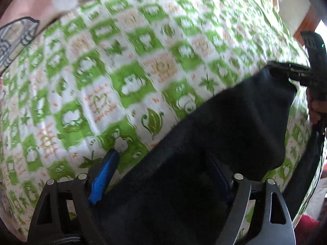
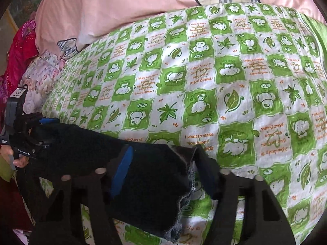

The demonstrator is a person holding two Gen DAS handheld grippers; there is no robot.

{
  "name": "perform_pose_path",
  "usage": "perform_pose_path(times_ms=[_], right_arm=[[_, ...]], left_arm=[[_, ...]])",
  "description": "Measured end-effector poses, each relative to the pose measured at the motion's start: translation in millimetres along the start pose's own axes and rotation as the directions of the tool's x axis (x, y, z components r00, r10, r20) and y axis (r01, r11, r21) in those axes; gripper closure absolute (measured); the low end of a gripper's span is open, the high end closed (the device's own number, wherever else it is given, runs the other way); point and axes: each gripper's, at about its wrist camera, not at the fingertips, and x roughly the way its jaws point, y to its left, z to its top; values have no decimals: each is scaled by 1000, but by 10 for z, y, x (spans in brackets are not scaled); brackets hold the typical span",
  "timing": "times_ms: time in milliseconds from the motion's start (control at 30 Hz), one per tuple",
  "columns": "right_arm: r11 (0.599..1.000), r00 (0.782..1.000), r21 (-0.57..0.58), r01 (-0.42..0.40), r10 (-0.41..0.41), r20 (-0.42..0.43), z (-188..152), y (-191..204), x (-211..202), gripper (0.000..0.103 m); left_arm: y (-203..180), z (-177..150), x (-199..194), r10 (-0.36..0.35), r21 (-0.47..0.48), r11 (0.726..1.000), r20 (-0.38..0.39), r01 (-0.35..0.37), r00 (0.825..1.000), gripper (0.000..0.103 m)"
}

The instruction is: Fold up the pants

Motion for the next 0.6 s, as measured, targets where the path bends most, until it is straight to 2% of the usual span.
perform_pose_path(times_ms=[33, 67, 133, 167, 300, 467, 600], right_arm=[[1000, 1000, -4, 1, -1, -1, 0, 1, 4, 82], [1000, 1000, -1, -2, 2, 4, 7, -14, -13, 90], [1000, 1000, 2, -8, 7, 24, 34, -24, -78, 93], [1000, 999, -2, -11, 11, 39, 41, -26, -133, 93], [999, 995, -34, -5, 8, 101, 69, -19, -441, 94], [993, 982, -116, -30, 51, 183, -15, 11, -944, 94], [978, 980, -208, -24, 64, 189, -244, 85, -1159, 94]], left_arm=[[-18, -4, 4, -2, 6, 1000, 2, 2, 1000, 29], [-36, -7, -18, -20, 10, 1000, 8, 20, 1000, 38], [-82, -26, -89, -51, 12, 999, 15, 51, 999, 93], [-114, -48, -141, -48, 15, 999, 21, 48, 999, 96], [-259, -204, -394, -18, 37, 999, 72, 15, 997, 98], [-630, -603, -863, -41, 48, 998, 162, 33, 986, 98], [-916, -895, -1056, -78, 29, 997, 189, 73, 979, 98]])
